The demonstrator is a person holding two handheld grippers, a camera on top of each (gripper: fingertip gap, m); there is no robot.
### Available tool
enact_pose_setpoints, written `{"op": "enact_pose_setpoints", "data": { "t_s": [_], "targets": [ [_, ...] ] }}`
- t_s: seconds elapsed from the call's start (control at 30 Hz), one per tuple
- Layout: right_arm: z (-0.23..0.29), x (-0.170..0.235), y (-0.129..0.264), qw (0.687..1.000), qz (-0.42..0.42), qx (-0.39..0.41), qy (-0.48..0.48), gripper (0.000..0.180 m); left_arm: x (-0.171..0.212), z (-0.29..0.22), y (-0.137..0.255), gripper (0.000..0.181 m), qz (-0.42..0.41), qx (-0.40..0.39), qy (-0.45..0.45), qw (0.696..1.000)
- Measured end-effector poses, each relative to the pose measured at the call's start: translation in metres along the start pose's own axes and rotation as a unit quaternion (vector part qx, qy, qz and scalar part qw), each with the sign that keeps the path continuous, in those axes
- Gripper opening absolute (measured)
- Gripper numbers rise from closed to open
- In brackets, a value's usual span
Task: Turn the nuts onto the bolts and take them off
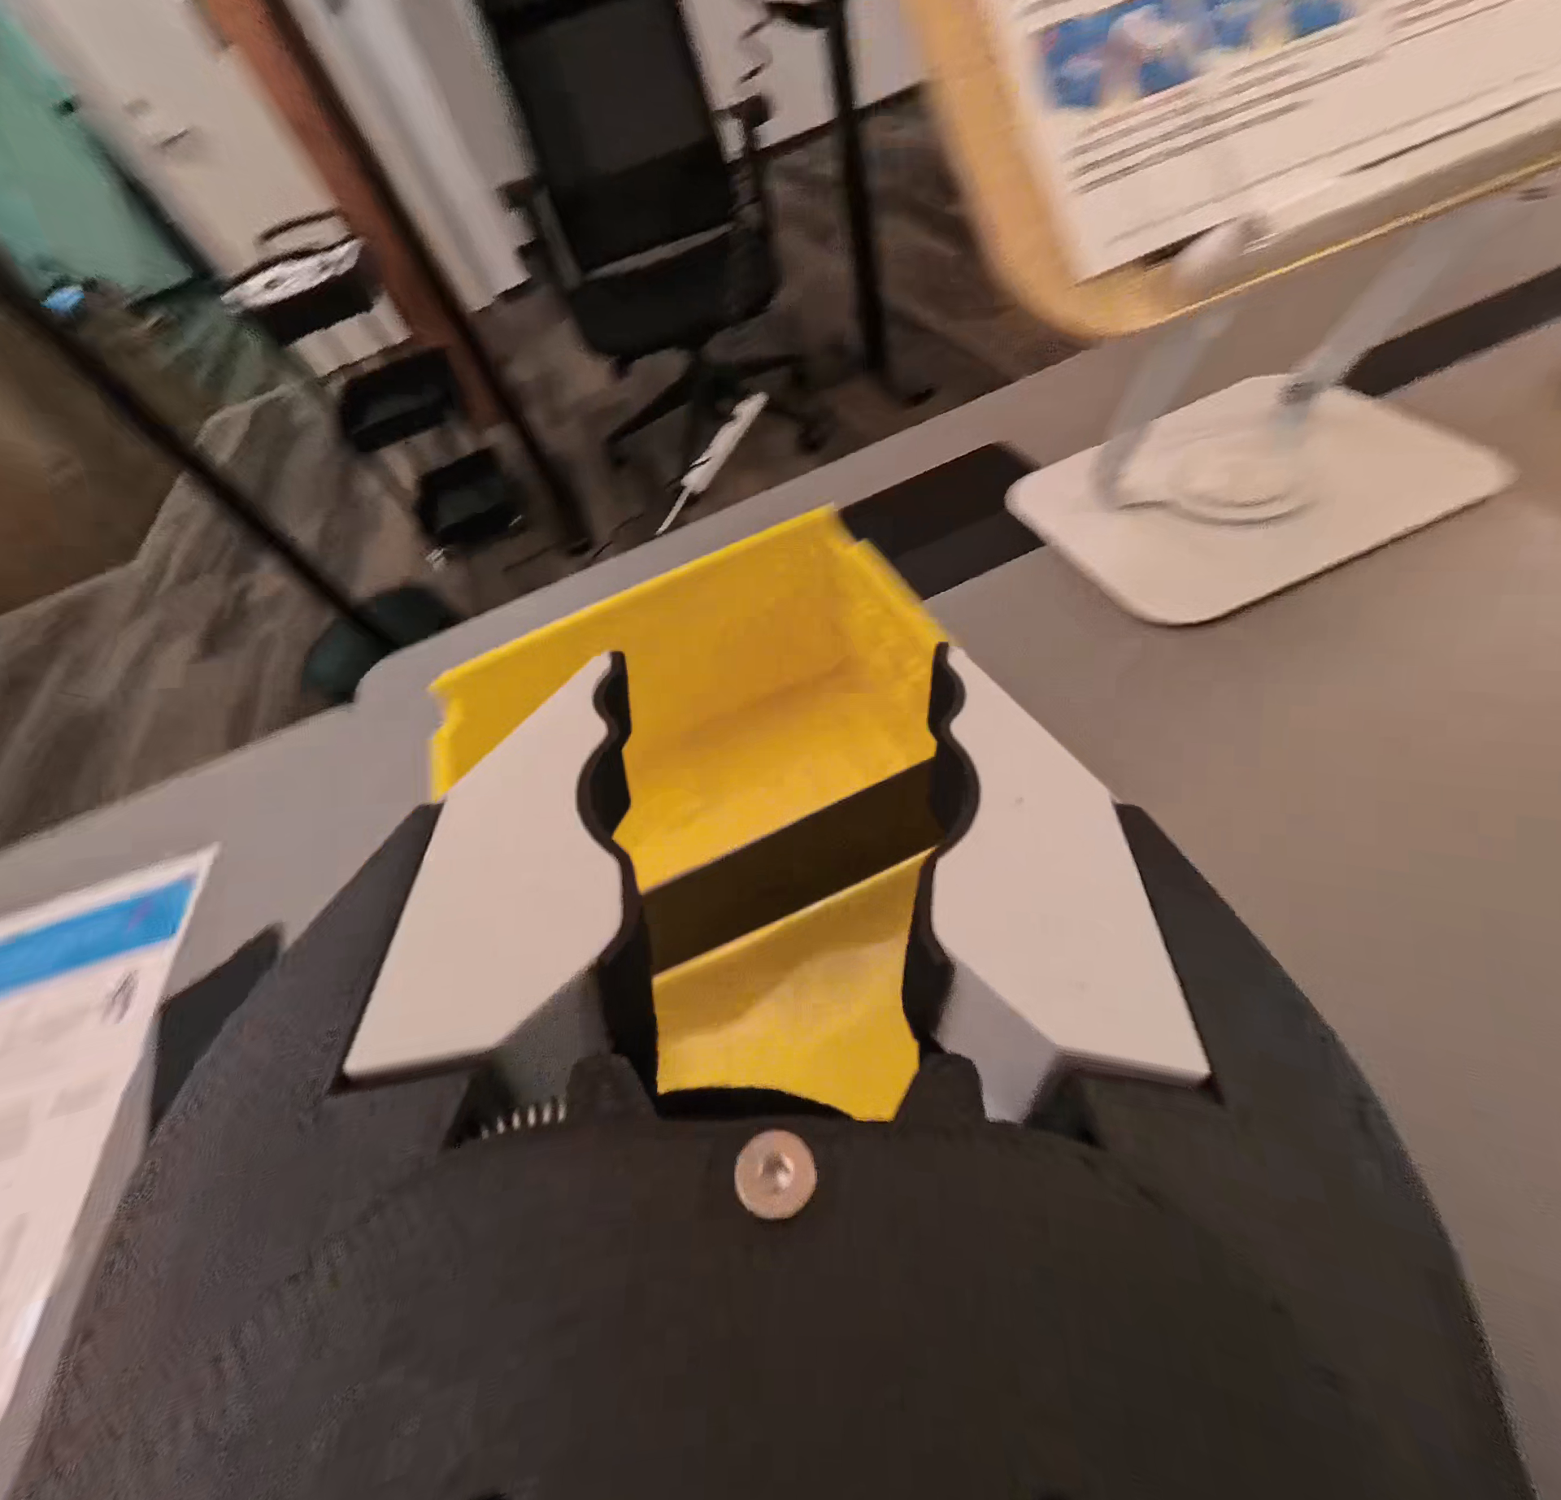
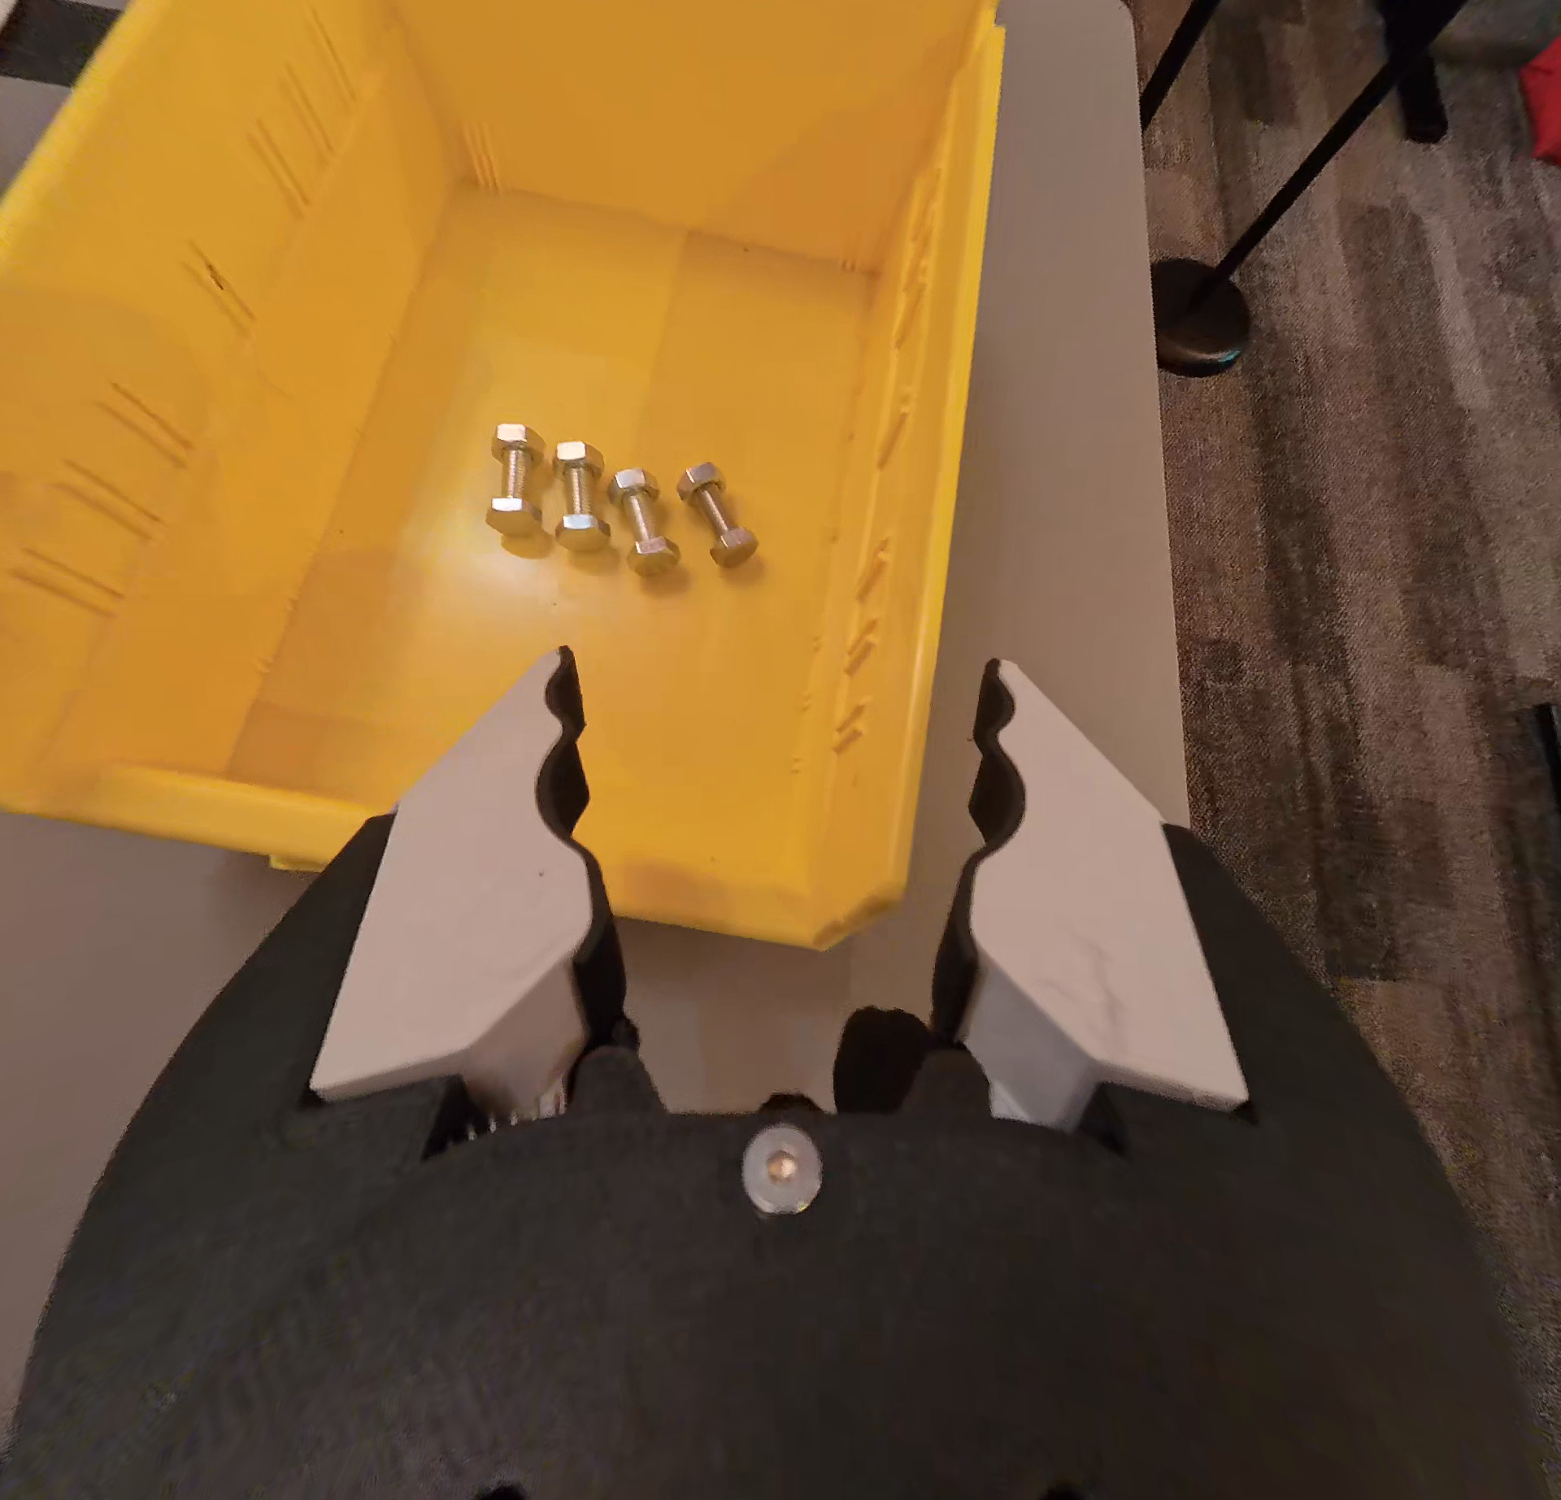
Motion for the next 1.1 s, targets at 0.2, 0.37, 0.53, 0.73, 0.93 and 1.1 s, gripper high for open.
{"op": "enact_pose_setpoints", "data": {
  "t_s": [0.2,0.37,0.53,0.73,0.93,1.1],
  "targets": [
    [-0.009,0.017,-0.014,1.000,0.006,-0.012,-0.014,0.093,0.087,0.080,0.021,0.086,0.109,-0.094,0.078,0.987],
    [-0.009,0.023,-0.024,0.999,0.004,-0.045,-0.027,0.079,0.136,0.107,0.014,0.089,0.150,-0.089,0.153,0.973],
    [-0.003,0.028,-0.035,0.996,0.013,-0.082,-0.028,0.061,0.155,0.103,-0.004,0.060,0.179,-0.026,0.161,0.970],
    [-0.011,0.026,-0.035,0.993,0.004,-0.104,-0.057,0.032,0.167,0.094,-0.018,0.028,0.180,0.025,0.174,0.968],
    [-0.013,0.027,-0.032,0.994,0.005,-0.103,-0.045,0.007,0.165,0.096,-0.019,0.002,0.163,0.030,0.173,0.971],
    [0.000,0.030,-0.027,0.995,0.018,-0.094,-0.034,0.006,0.164,0.093,-0.016,0.002,0.148,0.023,0.183,0.972]
  ]
}}
Point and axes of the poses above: each gripper's, where its closed fingertips meet, y back along the fingers, x out of its underside, z = x × y across the jaws, the point moved 5 cm from there along y, back along the fingers, and after that the axes turned 8 degrees about z, right-handed, at the moved point
